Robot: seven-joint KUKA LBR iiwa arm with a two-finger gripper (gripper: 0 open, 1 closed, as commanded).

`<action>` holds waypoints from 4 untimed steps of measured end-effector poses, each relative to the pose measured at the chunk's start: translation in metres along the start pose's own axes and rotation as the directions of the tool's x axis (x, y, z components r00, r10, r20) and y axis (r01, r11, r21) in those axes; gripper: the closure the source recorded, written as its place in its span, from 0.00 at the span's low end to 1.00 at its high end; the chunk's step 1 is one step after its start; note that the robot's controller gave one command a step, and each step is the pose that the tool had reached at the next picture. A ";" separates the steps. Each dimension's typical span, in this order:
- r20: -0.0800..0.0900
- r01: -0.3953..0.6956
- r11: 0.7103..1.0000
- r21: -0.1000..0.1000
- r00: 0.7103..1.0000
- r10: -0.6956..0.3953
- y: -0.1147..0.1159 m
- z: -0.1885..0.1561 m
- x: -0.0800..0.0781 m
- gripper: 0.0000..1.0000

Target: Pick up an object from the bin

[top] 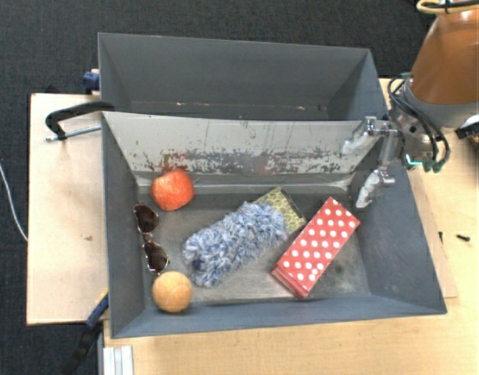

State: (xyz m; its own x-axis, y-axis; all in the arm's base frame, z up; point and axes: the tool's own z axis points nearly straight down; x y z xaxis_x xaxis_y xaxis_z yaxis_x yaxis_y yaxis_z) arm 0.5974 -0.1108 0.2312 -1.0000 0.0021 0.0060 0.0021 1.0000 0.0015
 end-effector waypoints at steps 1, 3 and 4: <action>0.009 0.001 1.000 0.002 1.000 -0.001 0.000 -0.005 -0.001 0.00; 0.009 0.075 0.997 0.002 0.997 -0.075 -0.008 0.107 0.050 0.00; 0.009 0.075 0.997 0.002 0.997 -0.075 -0.008 0.107 0.050 0.00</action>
Offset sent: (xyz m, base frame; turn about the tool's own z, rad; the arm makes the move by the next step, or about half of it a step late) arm -0.0521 -0.0082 -0.1074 -0.0752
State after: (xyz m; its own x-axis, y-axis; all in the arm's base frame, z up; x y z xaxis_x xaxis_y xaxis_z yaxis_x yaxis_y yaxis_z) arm 0.5465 -0.1181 0.1247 -0.9973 -0.0734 -0.0028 -0.0734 0.9973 -0.0001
